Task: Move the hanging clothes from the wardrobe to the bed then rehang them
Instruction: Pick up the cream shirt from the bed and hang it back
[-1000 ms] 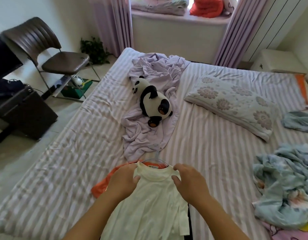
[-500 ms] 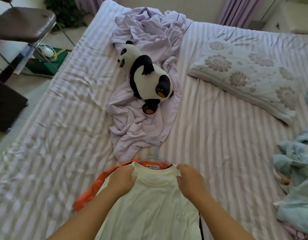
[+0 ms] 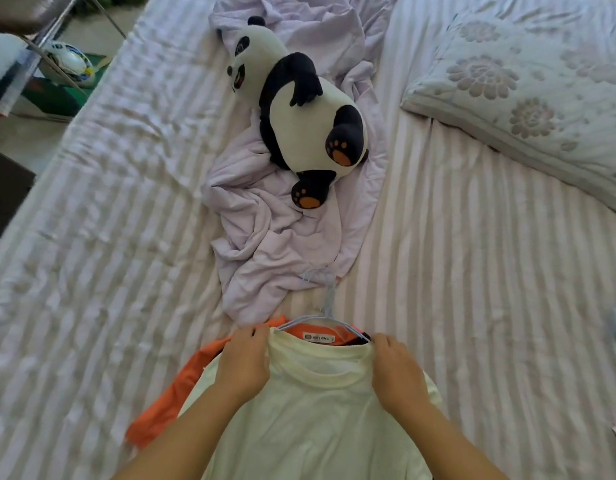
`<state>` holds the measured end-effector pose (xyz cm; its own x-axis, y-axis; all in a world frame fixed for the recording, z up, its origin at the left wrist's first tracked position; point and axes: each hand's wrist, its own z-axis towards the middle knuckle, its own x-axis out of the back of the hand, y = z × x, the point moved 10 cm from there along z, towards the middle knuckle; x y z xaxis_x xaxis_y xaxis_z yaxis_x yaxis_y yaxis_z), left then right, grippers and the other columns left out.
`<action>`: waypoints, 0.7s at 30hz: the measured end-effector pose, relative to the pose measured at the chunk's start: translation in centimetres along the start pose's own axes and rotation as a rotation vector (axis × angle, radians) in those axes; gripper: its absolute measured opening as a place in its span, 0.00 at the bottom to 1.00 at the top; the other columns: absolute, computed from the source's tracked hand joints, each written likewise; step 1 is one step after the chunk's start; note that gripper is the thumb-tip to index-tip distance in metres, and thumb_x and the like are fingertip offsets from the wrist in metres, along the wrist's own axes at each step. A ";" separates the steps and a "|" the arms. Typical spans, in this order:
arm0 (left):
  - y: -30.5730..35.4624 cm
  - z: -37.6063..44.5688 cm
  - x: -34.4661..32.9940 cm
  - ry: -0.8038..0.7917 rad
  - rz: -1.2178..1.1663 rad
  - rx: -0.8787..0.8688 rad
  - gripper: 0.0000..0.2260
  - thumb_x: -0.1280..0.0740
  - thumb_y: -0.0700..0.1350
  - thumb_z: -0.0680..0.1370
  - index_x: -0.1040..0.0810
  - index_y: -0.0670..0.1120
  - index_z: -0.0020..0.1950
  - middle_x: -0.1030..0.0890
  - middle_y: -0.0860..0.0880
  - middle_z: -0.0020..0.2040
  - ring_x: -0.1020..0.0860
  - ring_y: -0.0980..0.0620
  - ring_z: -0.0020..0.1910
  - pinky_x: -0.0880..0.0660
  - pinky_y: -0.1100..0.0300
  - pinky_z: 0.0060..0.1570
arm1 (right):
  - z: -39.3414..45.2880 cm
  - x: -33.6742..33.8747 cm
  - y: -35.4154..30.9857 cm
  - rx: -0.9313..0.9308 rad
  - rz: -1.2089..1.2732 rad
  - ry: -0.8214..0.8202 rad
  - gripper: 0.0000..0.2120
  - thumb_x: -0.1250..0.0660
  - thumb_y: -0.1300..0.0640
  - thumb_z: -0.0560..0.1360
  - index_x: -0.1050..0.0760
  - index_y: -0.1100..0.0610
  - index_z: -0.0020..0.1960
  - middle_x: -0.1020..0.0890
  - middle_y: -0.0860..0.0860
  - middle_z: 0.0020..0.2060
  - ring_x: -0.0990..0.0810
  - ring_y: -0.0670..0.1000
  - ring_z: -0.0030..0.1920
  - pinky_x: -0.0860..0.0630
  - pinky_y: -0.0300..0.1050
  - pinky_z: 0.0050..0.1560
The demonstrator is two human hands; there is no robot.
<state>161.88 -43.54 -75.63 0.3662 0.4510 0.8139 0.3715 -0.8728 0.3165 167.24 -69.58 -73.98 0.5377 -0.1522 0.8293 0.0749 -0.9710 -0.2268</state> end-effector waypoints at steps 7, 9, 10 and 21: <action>-0.2 -0.7 0.7 0.051 0.059 -0.014 0.06 0.34 0.37 0.67 0.20 0.46 0.38 0.19 0.46 0.38 0.22 0.42 0.39 0.29 0.54 0.36 | -1.4 0.6 0.2 -0.039 0.170 0.047 0.14 0.40 0.71 0.72 0.25 0.58 0.52 0.27 0.50 0.45 0.27 0.54 0.41 0.35 0.44 0.38; -0.1 -1.6 1.7 0.096 0.053 -0.027 0.05 0.34 0.39 0.65 0.22 0.48 0.30 0.22 0.48 0.31 0.23 0.43 0.32 0.33 0.57 0.30 | -2.3 1.2 0.1 -0.044 0.222 0.057 0.12 0.40 0.71 0.73 0.24 0.58 0.50 0.27 0.50 0.43 0.29 0.53 0.39 0.34 0.46 0.38; -0.1 -2.0 2.2 0.121 0.048 -0.025 0.06 0.35 0.40 0.65 0.23 0.48 0.29 0.23 0.49 0.29 0.24 0.43 0.31 0.34 0.58 0.30 | -2.8 1.6 -0.1 -0.049 0.235 0.064 0.12 0.41 0.70 0.73 0.24 0.58 0.49 0.26 0.50 0.42 0.29 0.53 0.39 0.33 0.46 0.38; 2.5 -10.5 10.2 0.248 -0.289 -0.038 0.10 0.38 0.44 0.75 0.17 0.52 0.48 0.16 0.54 0.43 0.20 0.51 0.43 0.28 0.57 0.41 | -11.3 9.5 -2.9 0.003 0.343 0.209 0.09 0.40 0.60 0.79 0.26 0.56 0.41 0.24 0.47 0.33 0.25 0.54 0.39 0.30 0.51 0.39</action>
<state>157.56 -43.07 -61.42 0.0312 0.6250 0.7800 0.3961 -0.7242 0.5645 162.59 -70.27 -59.68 0.3497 -0.5020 0.7910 -0.0769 -0.8568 -0.5098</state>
